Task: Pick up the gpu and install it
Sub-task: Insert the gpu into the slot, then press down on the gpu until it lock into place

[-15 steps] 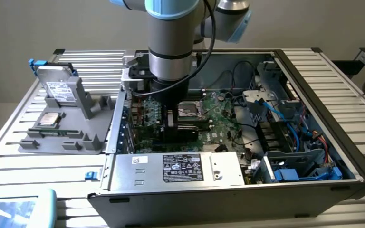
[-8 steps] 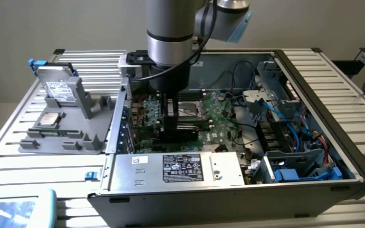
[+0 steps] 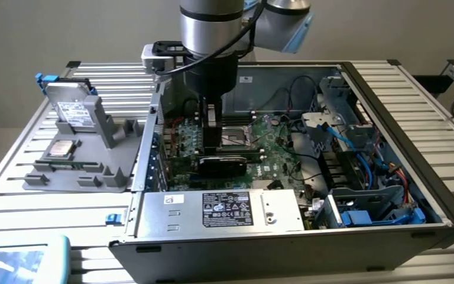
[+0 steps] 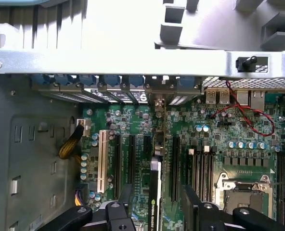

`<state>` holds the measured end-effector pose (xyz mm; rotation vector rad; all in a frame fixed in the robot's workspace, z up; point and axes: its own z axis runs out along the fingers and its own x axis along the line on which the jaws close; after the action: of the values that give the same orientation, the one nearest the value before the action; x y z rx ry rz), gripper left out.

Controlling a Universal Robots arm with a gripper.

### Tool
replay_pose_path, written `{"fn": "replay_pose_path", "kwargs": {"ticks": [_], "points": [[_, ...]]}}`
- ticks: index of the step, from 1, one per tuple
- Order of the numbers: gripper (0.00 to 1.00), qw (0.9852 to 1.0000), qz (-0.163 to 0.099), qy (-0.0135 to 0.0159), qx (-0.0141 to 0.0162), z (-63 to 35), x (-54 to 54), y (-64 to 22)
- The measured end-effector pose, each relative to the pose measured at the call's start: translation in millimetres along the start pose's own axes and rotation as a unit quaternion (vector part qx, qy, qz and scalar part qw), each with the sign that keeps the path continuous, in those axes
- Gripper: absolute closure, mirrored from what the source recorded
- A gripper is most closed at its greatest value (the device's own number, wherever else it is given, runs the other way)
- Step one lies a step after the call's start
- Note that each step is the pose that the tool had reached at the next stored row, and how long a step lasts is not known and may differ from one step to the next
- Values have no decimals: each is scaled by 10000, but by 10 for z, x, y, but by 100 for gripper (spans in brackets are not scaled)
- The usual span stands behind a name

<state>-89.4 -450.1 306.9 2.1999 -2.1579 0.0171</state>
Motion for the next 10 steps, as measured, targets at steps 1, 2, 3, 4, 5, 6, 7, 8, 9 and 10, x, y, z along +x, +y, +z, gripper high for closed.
{"fn": "replay_pose_path", "kwargs": {"ticks": [1, 2, 3, 4, 5, 6, 7, 8, 9, 10], "points": [[47, 10000, 0, 0, -1, 0, 0, 0], [47, 10000, 0, -1, 0, 0, 0, 0], [47, 10000, 0, -1, -1, 0, 0, 0], [47, 10000, 0, -2, 0, 0, 0, 0], [47, 10000, 0, -2, -1, 0, 0, 1], [47, 10000, 0, -3, -1, 0, 0, 1], [47, 10000, 0, -4, -1, 0, 0, 1], [47, 10000, 0, -4, -1, -1, 0, 1], [47, 10000, 1, -4, -1, -1, 0, 1], [47, 10000, 0, -5, -1, -1, 0, 1]]}}
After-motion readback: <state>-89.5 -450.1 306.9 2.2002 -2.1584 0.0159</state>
